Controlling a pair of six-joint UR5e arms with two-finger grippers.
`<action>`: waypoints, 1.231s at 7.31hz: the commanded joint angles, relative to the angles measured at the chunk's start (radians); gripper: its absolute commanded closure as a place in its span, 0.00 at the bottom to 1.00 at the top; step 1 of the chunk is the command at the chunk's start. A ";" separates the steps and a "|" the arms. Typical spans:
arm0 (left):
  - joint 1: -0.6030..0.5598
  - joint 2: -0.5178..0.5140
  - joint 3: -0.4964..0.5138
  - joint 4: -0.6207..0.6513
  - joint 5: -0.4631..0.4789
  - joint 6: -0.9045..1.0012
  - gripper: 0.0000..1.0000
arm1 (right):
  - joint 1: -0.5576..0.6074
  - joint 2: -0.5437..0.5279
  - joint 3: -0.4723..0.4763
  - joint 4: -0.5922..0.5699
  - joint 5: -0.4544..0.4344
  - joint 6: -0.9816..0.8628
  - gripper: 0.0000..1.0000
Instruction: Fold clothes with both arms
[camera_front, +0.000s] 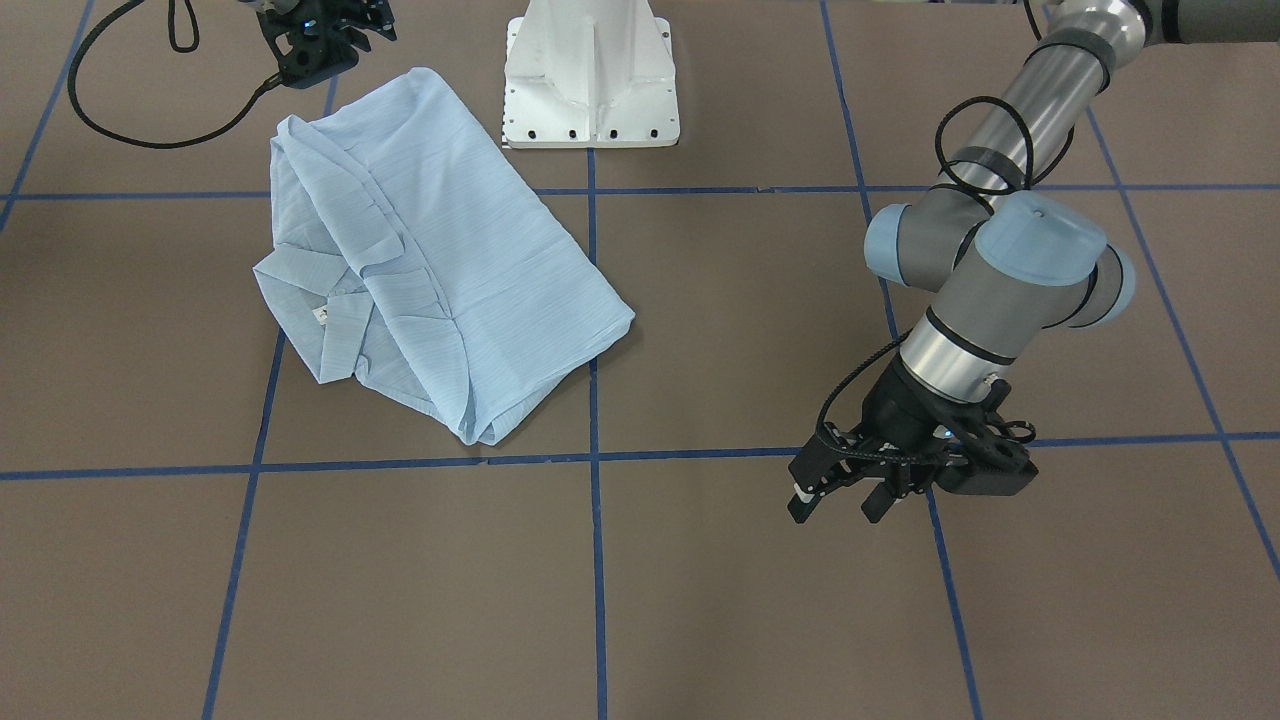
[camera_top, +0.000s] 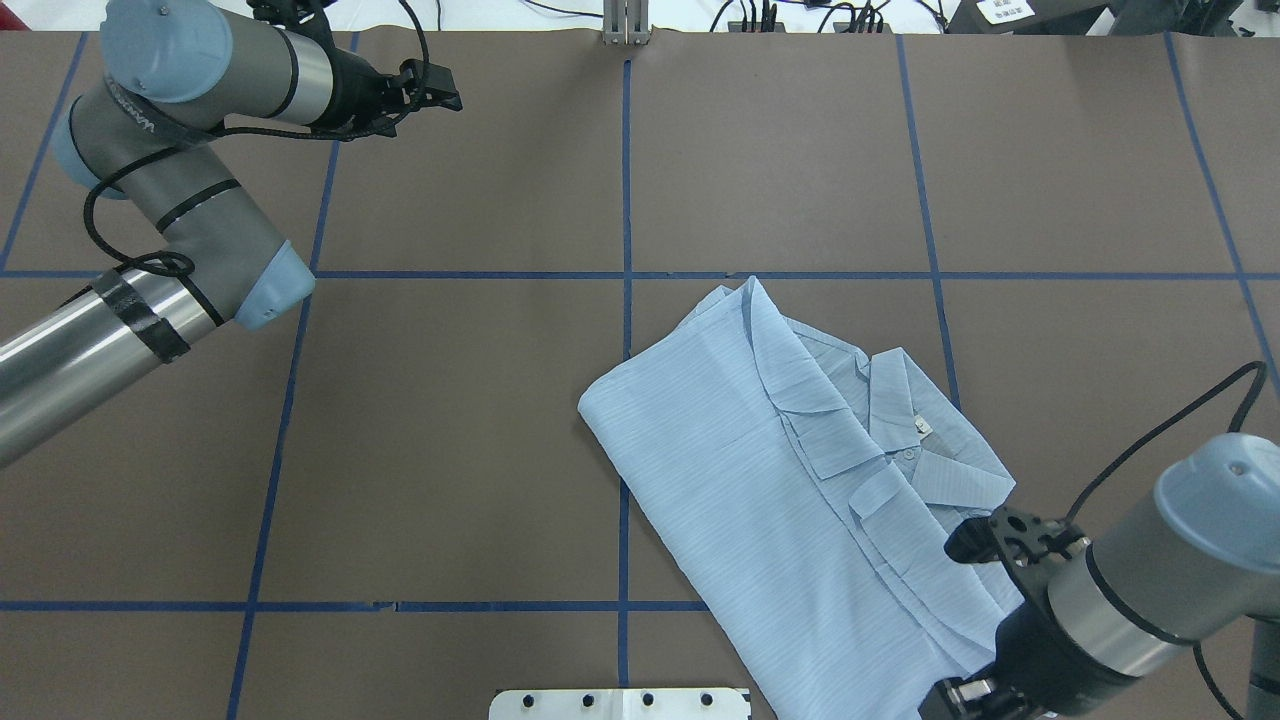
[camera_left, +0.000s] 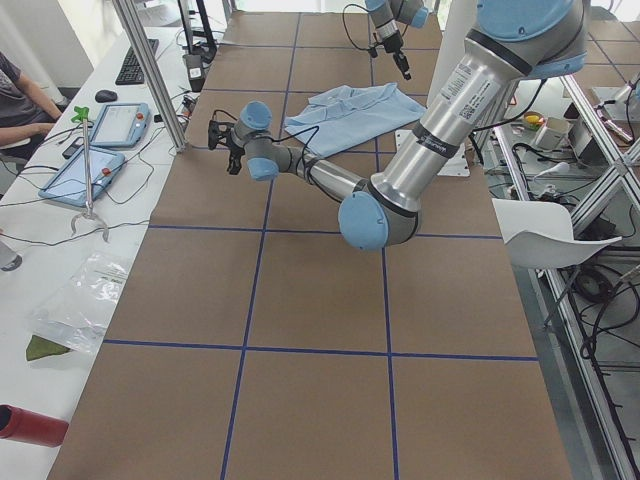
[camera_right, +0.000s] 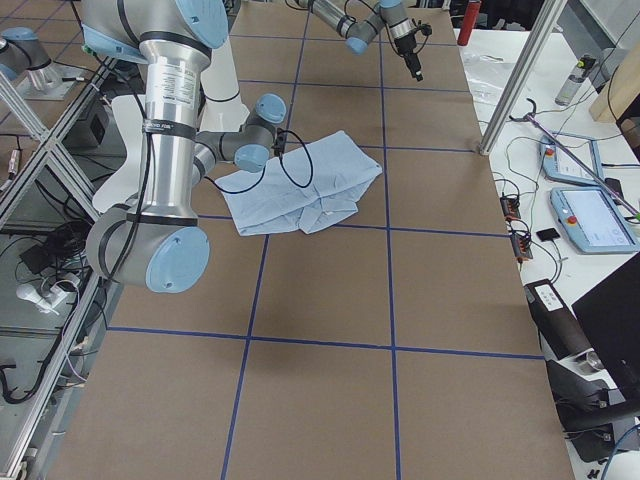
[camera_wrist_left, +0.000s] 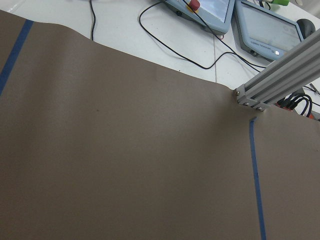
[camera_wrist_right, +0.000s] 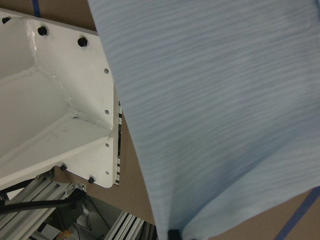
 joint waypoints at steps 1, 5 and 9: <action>0.045 0.038 -0.099 0.007 -0.002 -0.005 0.00 | 0.146 0.138 -0.013 0.000 -0.073 0.000 0.00; 0.272 0.049 -0.299 0.179 0.057 -0.251 0.01 | 0.233 0.255 -0.033 0.000 -0.331 -0.003 0.00; 0.464 0.022 -0.326 0.361 0.226 -0.402 0.01 | 0.345 0.287 -0.088 -0.009 -0.195 0.010 0.00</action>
